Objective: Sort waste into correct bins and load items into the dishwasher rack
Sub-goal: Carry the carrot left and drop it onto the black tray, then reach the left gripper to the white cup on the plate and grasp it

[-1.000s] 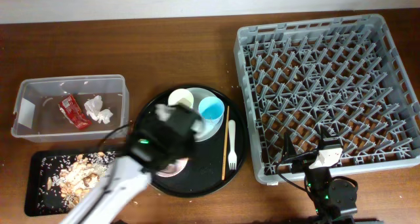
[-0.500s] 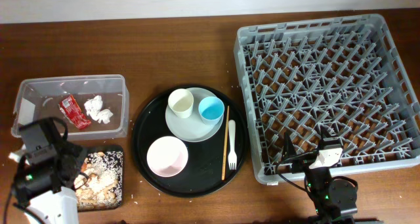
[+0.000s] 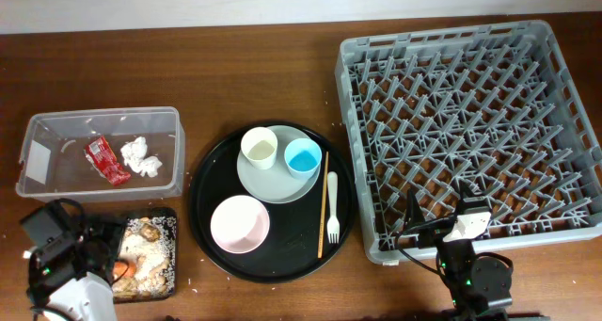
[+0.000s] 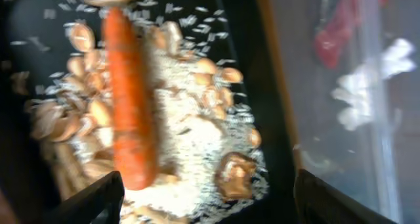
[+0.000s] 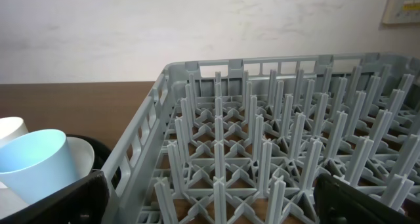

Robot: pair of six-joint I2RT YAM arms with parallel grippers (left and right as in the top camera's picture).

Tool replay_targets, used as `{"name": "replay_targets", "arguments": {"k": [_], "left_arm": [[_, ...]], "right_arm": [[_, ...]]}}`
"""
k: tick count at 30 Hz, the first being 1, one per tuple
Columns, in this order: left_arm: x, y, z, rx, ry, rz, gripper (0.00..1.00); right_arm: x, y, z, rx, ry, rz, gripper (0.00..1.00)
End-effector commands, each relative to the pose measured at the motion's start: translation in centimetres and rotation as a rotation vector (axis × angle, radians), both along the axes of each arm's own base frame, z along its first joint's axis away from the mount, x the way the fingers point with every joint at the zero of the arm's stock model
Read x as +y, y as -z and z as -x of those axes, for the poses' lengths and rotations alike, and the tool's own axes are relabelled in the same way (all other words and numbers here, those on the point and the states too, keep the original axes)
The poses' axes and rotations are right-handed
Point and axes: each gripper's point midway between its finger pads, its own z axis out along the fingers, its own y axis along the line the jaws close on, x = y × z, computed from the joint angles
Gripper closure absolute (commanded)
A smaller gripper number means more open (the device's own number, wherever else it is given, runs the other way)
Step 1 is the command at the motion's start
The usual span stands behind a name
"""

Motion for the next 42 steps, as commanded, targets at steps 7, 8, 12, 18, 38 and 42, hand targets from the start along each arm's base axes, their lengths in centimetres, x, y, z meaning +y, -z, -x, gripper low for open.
{"name": "replay_targets", "arguments": {"k": [7, 8, 12, 18, 38, 42], "left_arm": [[-7.9, -6.8, -4.9, -0.38, 0.656, 0.077, 0.25], [-8.5, -6.6, -4.6, -0.366, 0.683, 0.085, 0.28], [-12.5, -6.8, -4.4, -0.306, 0.883, 0.083, 0.3], [-15.9, -12.6, -6.1, -0.251, 1.036, -0.084, 0.32], [-24.8, -1.5, -18.8, -0.126, 1.166, -0.07, 0.5], [-24.8, 0.9, -18.8, -0.07, 1.167, -0.049, 0.53]], "right_arm": [[0.1, 0.3, 0.0, 0.005, 0.0, -0.004, 0.01], [0.1, 0.3, 0.0, 0.005, 0.0, -0.004, 0.01], [0.1, 0.3, 0.0, 0.005, 0.0, -0.004, 0.01], [0.1, 0.3, 0.0, 0.005, 0.0, -0.004, 0.01], [2.2, 0.1, 0.4, 0.024, -0.113, -0.158, 0.01], [2.2, 0.1, 0.4, 0.027, -0.113, -0.157, 0.01]]}}
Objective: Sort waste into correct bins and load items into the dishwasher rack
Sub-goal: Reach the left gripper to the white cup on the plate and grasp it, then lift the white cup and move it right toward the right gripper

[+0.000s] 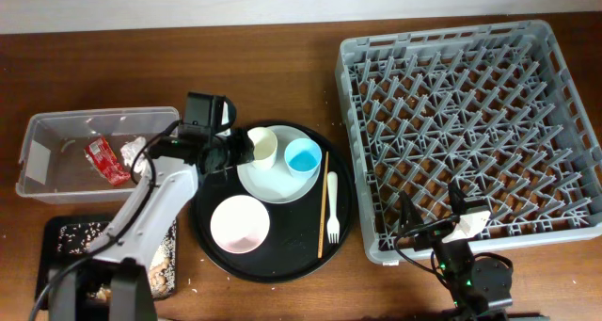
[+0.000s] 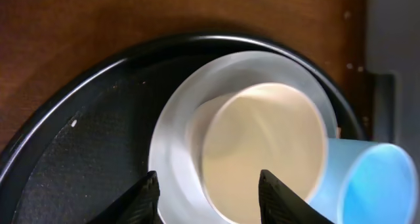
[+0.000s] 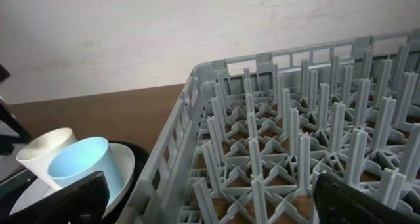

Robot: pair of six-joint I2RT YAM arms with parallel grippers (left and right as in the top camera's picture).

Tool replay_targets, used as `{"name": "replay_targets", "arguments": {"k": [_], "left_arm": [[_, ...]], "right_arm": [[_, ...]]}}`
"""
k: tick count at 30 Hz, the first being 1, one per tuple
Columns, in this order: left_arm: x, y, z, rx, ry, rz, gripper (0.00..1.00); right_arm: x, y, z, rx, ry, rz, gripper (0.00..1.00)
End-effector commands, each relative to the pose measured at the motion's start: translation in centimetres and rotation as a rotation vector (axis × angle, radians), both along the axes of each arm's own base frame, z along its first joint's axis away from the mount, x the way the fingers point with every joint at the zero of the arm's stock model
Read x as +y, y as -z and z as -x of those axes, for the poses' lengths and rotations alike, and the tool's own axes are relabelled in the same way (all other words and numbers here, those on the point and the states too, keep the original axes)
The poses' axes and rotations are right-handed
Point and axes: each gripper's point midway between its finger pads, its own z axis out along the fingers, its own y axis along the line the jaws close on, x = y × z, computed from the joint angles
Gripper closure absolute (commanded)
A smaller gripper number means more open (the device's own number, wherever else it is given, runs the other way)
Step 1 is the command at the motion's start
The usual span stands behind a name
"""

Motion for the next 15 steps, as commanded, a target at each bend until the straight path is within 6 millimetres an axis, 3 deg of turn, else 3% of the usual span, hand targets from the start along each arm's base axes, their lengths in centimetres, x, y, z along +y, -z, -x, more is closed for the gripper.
{"name": "replay_targets", "arguments": {"k": [1, 3, 7, 11, 13, 15], "left_arm": [[0.0, 1.5, -0.2, 0.033, -0.014, -0.014, 0.57], [0.1, 2.5, -0.1, 0.058, -0.014, -0.02, 0.58], [0.0, 2.5, -0.5, 0.046, -0.014, -0.017, 0.87], [-0.1, 2.3, -0.5, 0.046, -0.01, -0.008, 0.99], [-0.8, 0.7, -0.8, 0.014, 0.006, 0.027, 0.99], [-2.0, -3.2, -1.2, -0.068, 0.043, 0.104, 0.99]], "right_arm": [[0.5, 0.3, 0.1, 0.01, -0.028, -0.015, 0.01], [0.5, 0.3, 0.1, 0.01, -0.027, -0.015, 0.01], [0.5, 0.5, 0.1, 0.019, -0.024, -0.014, 0.01], [0.3, 0.5, 0.0, 0.019, -0.016, -0.013, 0.01], [0.4, 0.5, 0.0, 0.018, -0.018, -0.014, 0.01], [0.5, 0.5, 0.1, 0.018, -0.025, -0.015, 0.01]]}}
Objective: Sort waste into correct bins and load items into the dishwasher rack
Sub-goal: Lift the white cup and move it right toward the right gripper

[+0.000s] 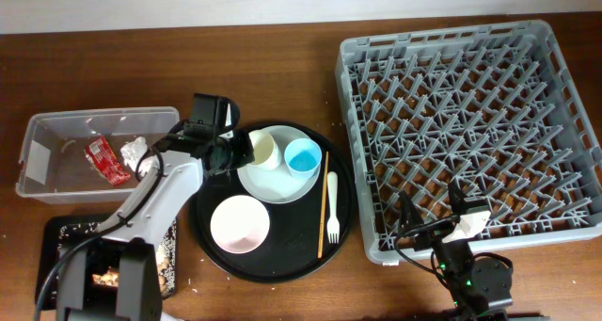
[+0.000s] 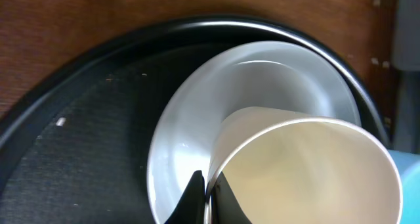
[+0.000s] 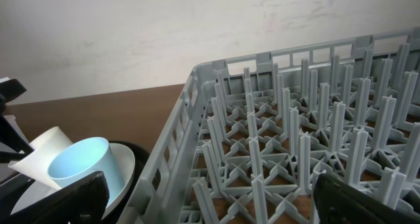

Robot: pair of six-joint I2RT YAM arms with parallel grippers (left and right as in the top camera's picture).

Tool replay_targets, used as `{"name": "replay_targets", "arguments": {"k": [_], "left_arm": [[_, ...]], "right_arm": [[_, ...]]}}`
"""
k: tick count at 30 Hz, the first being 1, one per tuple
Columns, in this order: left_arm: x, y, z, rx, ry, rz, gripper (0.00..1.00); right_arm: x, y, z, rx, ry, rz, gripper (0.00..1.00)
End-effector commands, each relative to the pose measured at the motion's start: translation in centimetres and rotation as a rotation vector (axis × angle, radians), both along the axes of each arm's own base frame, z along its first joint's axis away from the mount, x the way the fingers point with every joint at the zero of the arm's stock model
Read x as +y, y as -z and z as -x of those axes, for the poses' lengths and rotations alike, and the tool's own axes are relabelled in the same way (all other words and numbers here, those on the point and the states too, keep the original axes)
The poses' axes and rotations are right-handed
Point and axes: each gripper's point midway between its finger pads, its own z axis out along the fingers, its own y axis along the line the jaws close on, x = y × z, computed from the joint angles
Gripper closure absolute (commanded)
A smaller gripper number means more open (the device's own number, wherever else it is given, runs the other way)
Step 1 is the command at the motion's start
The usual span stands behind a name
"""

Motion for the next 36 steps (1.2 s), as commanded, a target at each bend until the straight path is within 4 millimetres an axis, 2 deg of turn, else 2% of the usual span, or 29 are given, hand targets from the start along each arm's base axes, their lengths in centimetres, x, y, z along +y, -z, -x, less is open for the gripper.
{"name": "replay_targets", "arguments": {"k": [1, 3, 5, 7, 8, 11, 12, 15, 16, 19, 21, 25, 31, 36], "left_arm": [[-2.0, -7.5, -1.2, -0.171, 0.055, 0.118, 0.99], [-1.5, -12.4, -0.6, -0.281, 0.049, 0.139, 0.99], [0.0, -15.9, 0.8, -0.348, 0.027, 0.161, 1.0], [1.1, -18.5, 3.5, -0.367, 0.026, 0.216, 1.0], [1.3, -20.0, 5.4, -0.387, 0.073, 0.247, 1.0], [0.7, -23.5, 9.5, -0.485, 0.227, 0.311, 1.0], [0.4, -24.2, 10.2, -0.5, 0.249, 0.341, 1.0], [-3.1, -26.8, 13.6, -0.515, 0.477, 0.565, 1.0], [-3.9, -27.4, 14.5, -0.524, 0.558, 0.621, 1.0], [-5.2, -28.4, 16.0, -0.525, 0.704, 0.755, 1.0], [-5.7, -29.5, 17.3, -0.542, 0.815, 0.861, 1.0], [-6.2, -30.5, 18.6, -0.546, 0.913, 0.969, 1.0], [-9.1, -30.5, 20.2, -0.567, 1.065, 0.941, 1.0], [-11.1, -30.4, 20.6, -0.59, 1.137, 0.903, 1.0]], "right_arm": [[0.5, 0.4, 0.1, 0.016, -0.025, -0.012, 0.01], [0.9, -1.0, 0.4, 0.001, -0.05, -0.016, 0.01], [1.3, -4.4, 1.3, -0.035, -0.084, -0.021, 0.01], [1.5, -7.9, 3.0, -0.036, -0.107, -0.023, 0.01], [2.1, -10.1, 4.6, -0.011, -0.155, -0.024, 0.01], [4.0, -15.2, 8.9, 0.115, -0.29, -0.114, 0.02], [4.6, -16.4, 9.8, 0.147, -0.332, -0.134, 0.01], [8.5, -21.3, 14.2, 0.144, -0.644, -0.162, 0.01], [8.9, -22.1, 15.1, 0.127, -0.687, -0.161, 0.01], [9.6, -22.1, 16.1, 0.125, -0.757, -0.151, 0.01], [10.7, -21.7, 17.5, 0.098, -0.881, -0.101, 0.01], [10.9, -21.6, 17.8, 0.06, -0.92, -0.048, 0.01], [11.0, -20.9, 17.0, 0.043, -0.924, 0.002, 0.01], [11.4, -19.7, 14.9, 0.098, -0.942, -0.003, 0.01]]}}
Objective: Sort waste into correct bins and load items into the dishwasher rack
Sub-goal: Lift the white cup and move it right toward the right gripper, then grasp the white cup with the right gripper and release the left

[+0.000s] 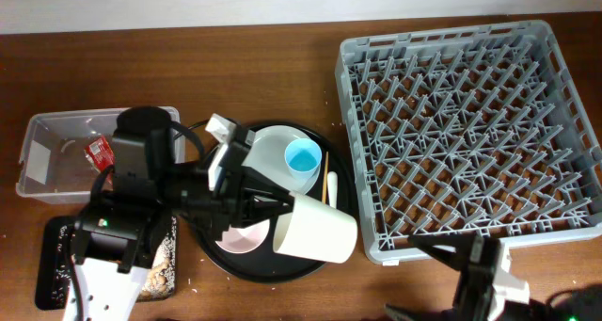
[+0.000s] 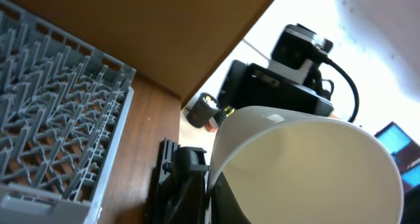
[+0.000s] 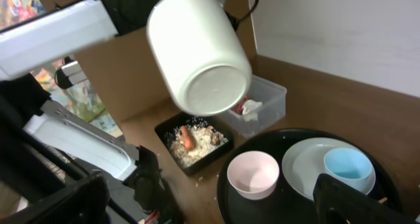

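A cream cup point(image 1: 315, 232) hangs tipped on its side above the front of the black tray point(image 1: 200, 203), mouth toward the rack. My left gripper point(image 1: 275, 217) is shut on its rim; in the left wrist view a finger point(image 2: 197, 194) pinches the cup point(image 2: 308, 165) wall. The right wrist view shows the cup's point(image 3: 200, 53) base from below. A blue cup point(image 1: 302, 157) stands on the grey plate point(image 1: 268, 150). The lifted cup partly hides a pink bowl point(image 1: 243, 236). The grey dishwasher rack point(image 1: 466, 137) lies to the right. My right gripper point(image 1: 467, 263) is open below the rack's front edge.
A white fork and a chopstick point(image 1: 329, 184) lie on the tray's right side. A clear bin point(image 1: 47, 156) with a red wrapper and crumpled paper sits at the left. In front of it is a black food-waste tray point(image 3: 193, 140) with rice and a carrot.
The cream cup has left the grey plate and now hangs on its side above the tray's front, in my raised left gripper. My right wrist camera now faces the tray instead of the rack.
My left gripper was first open over the food-waste tray with the carrot. Then it stood open around the cream cup on the plate, then shut on the cup's rim. Now the cup is held in the air. The right gripper stayed open by the rack's front.
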Robot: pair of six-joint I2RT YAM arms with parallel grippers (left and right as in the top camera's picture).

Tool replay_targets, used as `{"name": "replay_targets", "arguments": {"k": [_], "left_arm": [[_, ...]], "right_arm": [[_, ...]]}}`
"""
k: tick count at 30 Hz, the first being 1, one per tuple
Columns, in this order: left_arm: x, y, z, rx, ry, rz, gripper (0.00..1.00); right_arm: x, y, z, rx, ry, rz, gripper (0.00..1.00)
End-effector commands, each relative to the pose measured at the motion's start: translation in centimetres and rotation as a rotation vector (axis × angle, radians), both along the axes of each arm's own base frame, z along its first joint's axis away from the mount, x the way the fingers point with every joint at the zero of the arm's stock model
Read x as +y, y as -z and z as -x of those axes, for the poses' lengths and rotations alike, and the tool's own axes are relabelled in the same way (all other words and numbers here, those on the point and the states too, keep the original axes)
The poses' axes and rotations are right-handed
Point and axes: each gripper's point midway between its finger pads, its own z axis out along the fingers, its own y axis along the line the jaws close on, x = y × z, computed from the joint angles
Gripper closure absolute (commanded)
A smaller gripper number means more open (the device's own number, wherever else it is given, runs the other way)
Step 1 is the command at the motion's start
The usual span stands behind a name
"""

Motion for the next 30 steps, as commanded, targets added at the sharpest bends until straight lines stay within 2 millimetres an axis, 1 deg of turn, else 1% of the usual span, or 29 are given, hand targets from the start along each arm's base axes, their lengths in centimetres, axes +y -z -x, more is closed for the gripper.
{"name": "replay_targets", "arguments": {"k": [1, 3, 4, 6, 9, 12, 15, 17, 18, 25, 28, 30], "left_arm": [[-1.0, 0.1, -0.5, -0.019, -0.006, -0.019, 1.0], [-1.5, 0.3, -1.0, -0.004, -0.025, -0.037, 1.0], [-1.9, 0.3, -1.0, -0.015, -0.009, -0.032, 1.0], [-2.6, 0.3, -0.7, -0.032, 0.02, -0.026, 1.0], [-3.2, 0.2, -0.7, -0.048, 0.042, -0.019, 1.0], [-3.3, 0.2, -0.9, -0.046, 0.041, -0.018, 1.0], [-3.3, 0.2, -0.9, -0.046, 0.041, -0.018, 1.0], [-3.3, 0.2, -0.9, -0.046, 0.042, -0.017, 1.0], [-3.3, 0.2, -0.9, -0.046, 0.042, -0.017, 1.0], [-3.3, 0.2, -0.9, -0.046, 0.041, -0.018, 1.0], [-3.3, 0.2, -0.9, -0.046, 0.041, -0.018, 1.0], [-3.3, 0.2, -0.9, -0.046, 0.041, -0.018, 1.0]], "right_arm": [[0.7, 0.4, -1.1, 0.017, -0.064, 0.002, 0.01], [1.3, -0.5, -0.9, -0.011, -0.133, -0.018, 0.01], [1.4, -0.8, -1.3, -0.018, -0.145, -0.021, 0.01], [1.6, -0.5, -2.1, 0.009, -0.147, -0.02, 0.01], [2.0, -0.2, -2.6, 0.054, -0.193, -0.028, 0.01], [2.5, -0.1, -2.4, 0.031, -0.282, -0.03, 0.01], [2.6, 0.1, -3.4, 0.049, -0.284, -0.028, 0.01], [2.8, -0.2, -3.5, 0.035, -0.313, -0.038, 0.0], [2.9, -0.4, -3.8, 0.025, -0.329, -0.044, 0.04], [3.2, 0.3, -5.6, 0.082, -0.334, -0.047, 0.05], [3.3, -0.1, -5.4, 0.065, -0.383, -0.065, 0.05], [3.4, -0.2, -5.3, 0.06, -0.386, -0.066, 0.06]]}}
